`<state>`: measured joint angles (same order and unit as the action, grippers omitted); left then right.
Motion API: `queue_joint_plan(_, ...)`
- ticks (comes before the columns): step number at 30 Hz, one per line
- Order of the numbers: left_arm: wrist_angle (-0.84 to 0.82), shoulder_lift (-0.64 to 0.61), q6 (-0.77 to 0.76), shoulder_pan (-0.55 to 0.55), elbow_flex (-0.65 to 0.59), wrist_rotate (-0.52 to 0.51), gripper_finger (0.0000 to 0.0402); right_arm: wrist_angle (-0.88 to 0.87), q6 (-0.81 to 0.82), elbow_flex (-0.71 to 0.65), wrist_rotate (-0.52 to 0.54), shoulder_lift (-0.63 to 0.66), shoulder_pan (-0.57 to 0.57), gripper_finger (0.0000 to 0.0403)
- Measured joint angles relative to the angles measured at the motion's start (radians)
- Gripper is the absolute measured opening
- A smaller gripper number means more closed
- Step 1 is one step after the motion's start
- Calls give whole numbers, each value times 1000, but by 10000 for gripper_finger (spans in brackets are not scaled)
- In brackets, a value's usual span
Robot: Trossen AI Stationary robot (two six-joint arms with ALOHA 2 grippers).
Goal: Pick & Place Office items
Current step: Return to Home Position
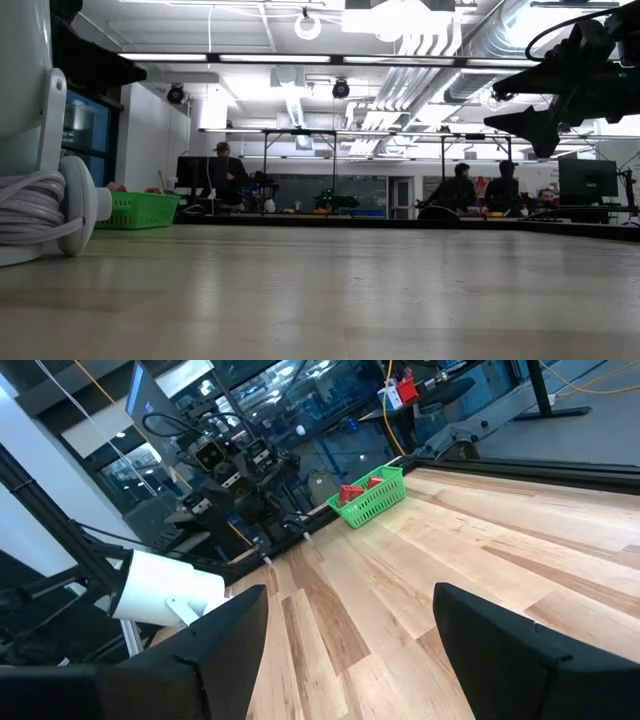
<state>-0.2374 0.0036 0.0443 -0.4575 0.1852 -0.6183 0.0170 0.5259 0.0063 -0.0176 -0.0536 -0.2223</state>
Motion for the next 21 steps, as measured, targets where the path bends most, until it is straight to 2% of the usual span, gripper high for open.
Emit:
queue_joint_plan(4,1,0,16,57,-9,19,164,2,0,0,0,0,0,272)
queue_joint_plan(9,74,0,71,131,-47,166,164,2,0,0,0,0,0,272)
queue_joint_plan(14,103,0,71,206,-77,248,164,2,0,0,0,0,0,272)
queue_joint_plan(21,216,0,77,308,-135,417,164,2,0,0,0,0,0,272)
